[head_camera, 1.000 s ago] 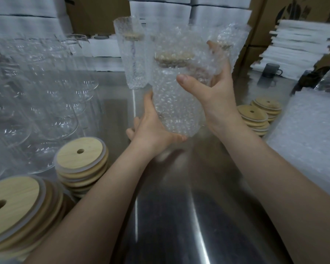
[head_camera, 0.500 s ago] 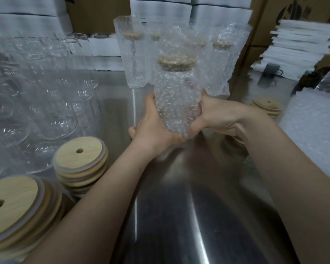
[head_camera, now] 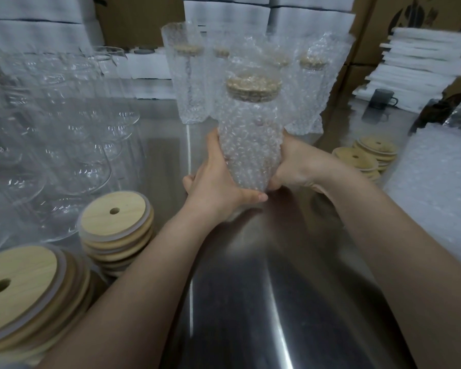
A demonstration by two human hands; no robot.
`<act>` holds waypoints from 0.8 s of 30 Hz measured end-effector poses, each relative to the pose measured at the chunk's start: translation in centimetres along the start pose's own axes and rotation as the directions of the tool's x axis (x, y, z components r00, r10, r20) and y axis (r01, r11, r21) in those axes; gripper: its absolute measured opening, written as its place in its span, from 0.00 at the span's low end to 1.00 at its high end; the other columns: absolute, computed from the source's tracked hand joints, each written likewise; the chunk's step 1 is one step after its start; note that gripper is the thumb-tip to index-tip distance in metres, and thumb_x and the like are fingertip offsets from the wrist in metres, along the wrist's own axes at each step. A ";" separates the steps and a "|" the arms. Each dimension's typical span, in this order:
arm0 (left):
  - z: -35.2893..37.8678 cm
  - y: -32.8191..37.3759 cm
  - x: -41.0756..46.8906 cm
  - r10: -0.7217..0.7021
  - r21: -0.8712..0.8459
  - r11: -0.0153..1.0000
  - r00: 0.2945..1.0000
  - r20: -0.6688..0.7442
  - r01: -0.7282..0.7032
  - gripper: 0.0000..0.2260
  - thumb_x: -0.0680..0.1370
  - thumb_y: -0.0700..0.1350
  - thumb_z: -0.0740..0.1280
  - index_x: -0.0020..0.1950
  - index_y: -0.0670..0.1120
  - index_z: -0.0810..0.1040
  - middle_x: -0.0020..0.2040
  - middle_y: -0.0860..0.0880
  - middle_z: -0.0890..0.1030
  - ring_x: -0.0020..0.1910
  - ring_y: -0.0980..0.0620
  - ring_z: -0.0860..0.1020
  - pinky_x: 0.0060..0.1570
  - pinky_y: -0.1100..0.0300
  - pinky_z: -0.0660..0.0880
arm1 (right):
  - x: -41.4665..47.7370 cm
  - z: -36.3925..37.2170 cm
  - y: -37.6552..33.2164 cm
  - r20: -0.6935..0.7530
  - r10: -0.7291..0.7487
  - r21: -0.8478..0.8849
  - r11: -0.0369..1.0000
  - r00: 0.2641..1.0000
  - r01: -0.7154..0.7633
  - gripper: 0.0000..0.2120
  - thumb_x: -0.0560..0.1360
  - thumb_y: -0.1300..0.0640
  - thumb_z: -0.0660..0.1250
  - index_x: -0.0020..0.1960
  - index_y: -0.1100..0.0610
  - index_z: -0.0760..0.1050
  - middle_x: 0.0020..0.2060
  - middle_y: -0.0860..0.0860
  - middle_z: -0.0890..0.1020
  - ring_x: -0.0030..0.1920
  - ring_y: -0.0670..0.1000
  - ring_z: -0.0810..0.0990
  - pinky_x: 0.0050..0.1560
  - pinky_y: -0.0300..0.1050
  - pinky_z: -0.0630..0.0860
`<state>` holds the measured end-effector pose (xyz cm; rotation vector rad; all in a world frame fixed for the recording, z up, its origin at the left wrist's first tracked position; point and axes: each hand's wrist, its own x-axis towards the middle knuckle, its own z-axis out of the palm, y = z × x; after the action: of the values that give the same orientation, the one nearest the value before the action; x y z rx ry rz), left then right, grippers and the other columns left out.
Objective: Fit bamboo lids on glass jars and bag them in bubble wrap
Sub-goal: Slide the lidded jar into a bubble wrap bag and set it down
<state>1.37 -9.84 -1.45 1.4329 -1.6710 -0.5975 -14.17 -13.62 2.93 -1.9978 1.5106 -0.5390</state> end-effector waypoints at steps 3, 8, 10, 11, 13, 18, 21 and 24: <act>0.0 -0.1 0.0 0.005 -0.009 1.000 1.000 0.005 -0.005 0.56 0.57 0.54 0.83 0.72 0.59 0.48 0.58 0.66 0.70 0.62 0.61 0.69 0.62 0.56 0.57 | 0.0 0.1 0.0 0.010 -0.026 0.015 1.000 1.000 0.026 0.52 0.65 0.73 0.75 0.79 0.55 0.50 0.61 0.52 0.74 0.61 0.51 0.75 0.52 0.36 0.76; -0.6 0.9 0.1 -0.010 -0.269 0.963 1.000 -0.004 0.008 0.58 0.48 0.61 0.78 0.73 0.51 0.56 0.65 0.58 0.72 0.68 0.53 0.72 0.69 0.44 0.66 | -0.1 -1.0 -0.3 -0.068 -0.083 0.183 0.979 0.994 0.094 0.40 0.68 0.74 0.66 0.75 0.54 0.56 0.57 0.59 0.75 0.59 0.60 0.77 0.49 0.50 0.77; -0.8 1.4 0.0 -0.037 -0.407 0.913 0.998 -0.046 0.015 0.54 0.51 0.58 0.80 0.73 0.49 0.60 0.66 0.53 0.75 0.65 0.52 0.75 0.67 0.46 0.71 | -0.4 -1.2 -0.7 -0.153 -0.098 0.447 0.881 0.983 0.157 0.36 0.68 0.76 0.61 0.72 0.55 0.62 0.61 0.58 0.76 0.61 0.59 0.76 0.53 0.50 0.75; -0.9 1.6 -0.1 -0.050 -0.480 0.877 0.997 -0.067 0.012 0.51 0.54 0.55 0.82 0.72 0.47 0.62 0.65 0.50 0.76 0.63 0.52 0.77 0.65 0.48 0.74 | -0.6 -1.1 -1.0 -0.194 -0.113 0.561 0.802 0.974 0.205 0.35 0.66 0.76 0.59 0.70 0.54 0.65 0.57 0.55 0.78 0.58 0.55 0.76 0.50 0.47 0.73; -1.2 2.0 -0.2 -0.056 -0.594 0.804 0.991 -0.124 -0.029 0.38 0.64 0.49 0.80 0.69 0.43 0.67 0.62 0.47 0.79 0.59 0.52 0.80 0.60 0.52 0.77 | -0.9 -1.1 -1.7 -0.262 -0.136 0.691 0.664 0.956 0.284 0.32 0.66 0.76 0.56 0.65 0.53 0.71 0.51 0.52 0.78 0.52 0.52 0.76 0.46 0.44 0.71; -1.9 2.6 -0.3 -0.039 -0.705 0.695 0.973 -0.230 -0.138 0.11 0.76 0.42 0.72 0.58 0.41 0.78 0.57 0.40 0.82 0.59 0.41 0.80 0.63 0.42 0.74 | -1.1 -1.4 -2.4 -0.355 -0.116 0.743 0.567 0.928 0.355 0.15 0.76 0.69 0.59 0.57 0.57 0.76 0.49 0.52 0.79 0.52 0.51 0.78 0.49 0.46 0.73; -1.9 2.6 -0.2 -0.055 -0.709 0.685 0.960 -0.275 -0.164 0.05 0.76 0.41 0.72 0.50 0.44 0.79 0.52 0.40 0.83 0.57 0.39 0.80 0.62 0.41 0.75 | -1.2 -1.2 -2.3 -0.382 -0.137 0.734 0.555 0.914 0.391 0.12 0.79 0.61 0.62 0.61 0.56 0.75 0.53 0.50 0.81 0.54 0.49 0.80 0.53 0.46 0.75; -2.1 2.7 0.1 -0.087 -0.723 0.664 0.940 -0.331 -0.193 0.08 0.72 0.43 0.76 0.45 0.46 0.78 0.43 0.47 0.82 0.45 0.47 0.81 0.54 0.51 0.77 | -1.5 -1.4 -2.5 -0.420 -0.172 0.743 0.498 0.891 0.447 0.19 0.76 0.58 0.66 0.66 0.58 0.74 0.58 0.51 0.81 0.58 0.50 0.80 0.60 0.49 0.76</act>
<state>1.56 -8.96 1.80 0.7970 -0.9800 -0.8277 -13.59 -11.99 5.63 -1.4109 0.7198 -1.4624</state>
